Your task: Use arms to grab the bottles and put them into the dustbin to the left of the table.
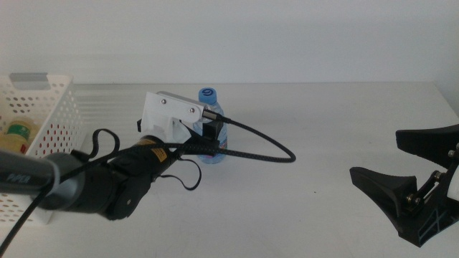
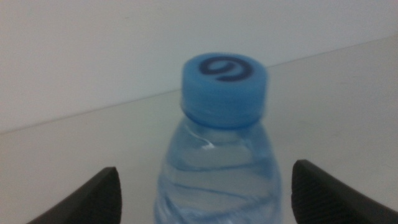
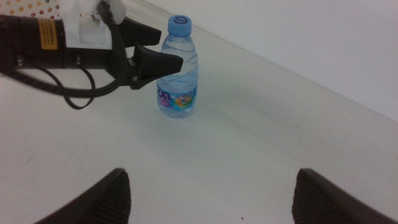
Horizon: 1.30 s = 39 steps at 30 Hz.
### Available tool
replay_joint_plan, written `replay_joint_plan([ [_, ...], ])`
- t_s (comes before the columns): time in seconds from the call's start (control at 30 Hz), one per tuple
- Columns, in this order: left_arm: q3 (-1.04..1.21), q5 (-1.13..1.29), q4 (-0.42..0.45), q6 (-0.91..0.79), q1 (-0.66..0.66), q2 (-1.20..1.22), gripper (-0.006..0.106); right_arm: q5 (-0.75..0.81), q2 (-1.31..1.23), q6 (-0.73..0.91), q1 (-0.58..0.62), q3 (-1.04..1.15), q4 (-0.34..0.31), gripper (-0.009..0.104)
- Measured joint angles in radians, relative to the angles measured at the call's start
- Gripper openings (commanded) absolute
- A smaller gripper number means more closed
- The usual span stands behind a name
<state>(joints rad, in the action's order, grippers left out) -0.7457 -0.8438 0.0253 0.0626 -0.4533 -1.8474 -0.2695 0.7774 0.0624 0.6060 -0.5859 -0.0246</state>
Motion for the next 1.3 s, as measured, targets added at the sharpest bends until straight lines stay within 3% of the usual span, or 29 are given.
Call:
replay_joint_plan([
  [0.27, -0.098, 0.026, 0.074, 0.054, 0.026, -0.088, 0.09, 0.0, 0.0, 0.0, 0.001, 0.0, 0.0, 0.068],
  [0.63, -0.174, -0.019, 0.078, 0.057, 0.028, -0.214, 0.09, 0.0, 0.0, 0.0, 0.001, 0.0, 0.0, 0.068],
  [0.77, -0.176, -0.083, 0.072, 0.057, 0.028, -0.242, 0.085, 0.0, 0.0, 0.0, 0.001, 0.0, 0.0, 0.068],
  [0.9, -0.178, -0.112, 0.073, 0.057, 0.028, -0.262, 0.066, 0.0, 0.0, 0.0, 0.001, 0.0, 0.0, 0.068],
  [1.13, -0.177, -0.139, 0.076, 0.073, 0.028, -0.27, 0.0, 0.0, 0.0, 0.0, 0.001, 0.0, 0.0, 0.068],
  [1.17, -0.176, -0.144, 0.074, 0.084, 0.028, -0.27, -0.005, 0.0, 0.0, 0.0, 0.001, 0.0, 0.0, 0.068],
  [1.3, -0.157, -0.157, 0.072, 0.11, 0.028, -0.265, -0.005, 0.0, 0.0, 0.0, 0.001, 0.0, 0.0, 0.068],
])
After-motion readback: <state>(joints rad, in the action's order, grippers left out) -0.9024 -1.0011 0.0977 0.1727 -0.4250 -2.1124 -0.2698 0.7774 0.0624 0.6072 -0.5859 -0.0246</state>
